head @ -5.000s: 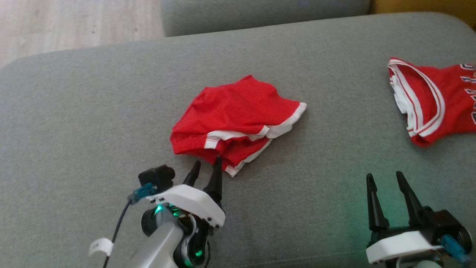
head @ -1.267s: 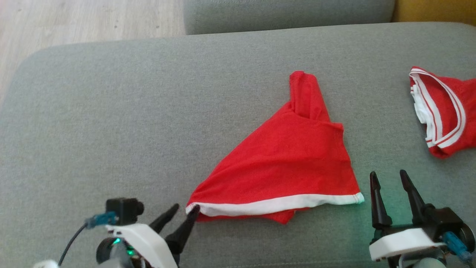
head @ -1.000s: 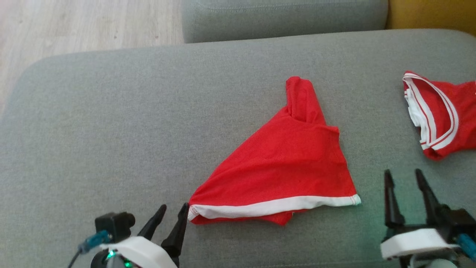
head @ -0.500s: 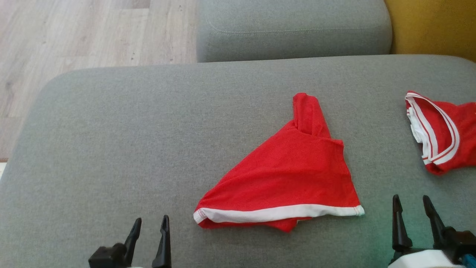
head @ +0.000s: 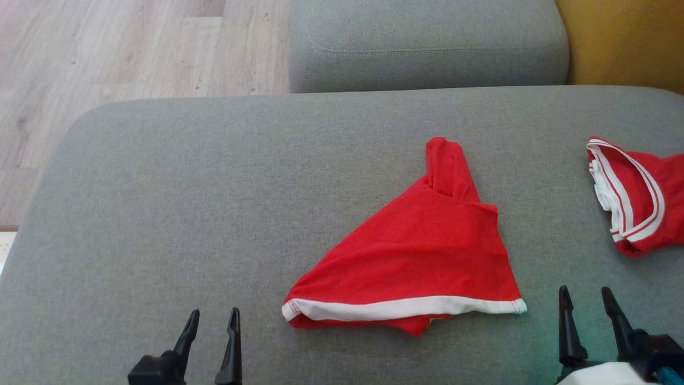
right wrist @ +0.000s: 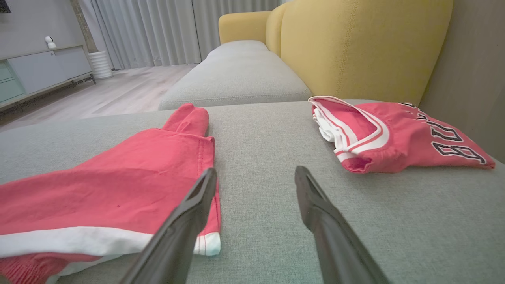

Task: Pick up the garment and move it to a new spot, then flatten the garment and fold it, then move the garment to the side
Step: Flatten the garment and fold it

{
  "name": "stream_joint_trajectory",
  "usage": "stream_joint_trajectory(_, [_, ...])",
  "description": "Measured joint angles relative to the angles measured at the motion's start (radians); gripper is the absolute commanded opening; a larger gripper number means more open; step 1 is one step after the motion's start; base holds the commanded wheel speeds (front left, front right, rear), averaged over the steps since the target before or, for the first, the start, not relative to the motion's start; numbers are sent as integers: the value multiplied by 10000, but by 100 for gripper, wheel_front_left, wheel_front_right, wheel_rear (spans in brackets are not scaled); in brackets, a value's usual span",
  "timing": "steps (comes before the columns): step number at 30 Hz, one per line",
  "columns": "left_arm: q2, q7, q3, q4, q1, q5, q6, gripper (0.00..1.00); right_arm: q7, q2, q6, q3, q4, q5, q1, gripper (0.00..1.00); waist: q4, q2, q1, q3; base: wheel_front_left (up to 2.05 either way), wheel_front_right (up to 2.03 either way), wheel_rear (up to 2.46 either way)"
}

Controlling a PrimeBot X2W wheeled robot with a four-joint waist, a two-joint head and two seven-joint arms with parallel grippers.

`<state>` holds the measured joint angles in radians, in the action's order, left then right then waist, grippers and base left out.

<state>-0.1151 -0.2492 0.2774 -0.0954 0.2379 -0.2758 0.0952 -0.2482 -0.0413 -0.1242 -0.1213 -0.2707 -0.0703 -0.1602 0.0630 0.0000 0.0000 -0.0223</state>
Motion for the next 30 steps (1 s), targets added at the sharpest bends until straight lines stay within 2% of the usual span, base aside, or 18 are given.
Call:
stream_joint_trajectory(9, [307,0,-401,-69,49,654,-362,100,0,0,0,148,-15,0,3,100,13,0,0,-13,0,0,0])
stream_joint_trajectory(13, [449,69,-341,-690,50,215,-426,100,186,0,0,458,-221,-192,42,100,-34,0,0,25,0,0,0])
stream_joint_trajectory(16, [525,961,-192,-784,12,-853,-410,100,1333,0,0,721,-301,-481,103,100,-65,0,0,102,0,0,0])
stream_joint_trajectory(22, [562,2731,334,-293,-586,-2040,-130,100,3960,2,0,871,217,-562,589,100,-49,0,0,425,0,0,0])
stream_joint_trajectory(26, [568,3392,451,-86,-957,-2236,90,100,5079,0,0,859,420,-412,885,100,-15,0,0,743,0,0,0])
stream_joint_trajectory(30, [569,3772,662,-46,-992,-2439,117,100,5507,0,0,861,437,-341,888,100,48,0,0,990,0,0,0])
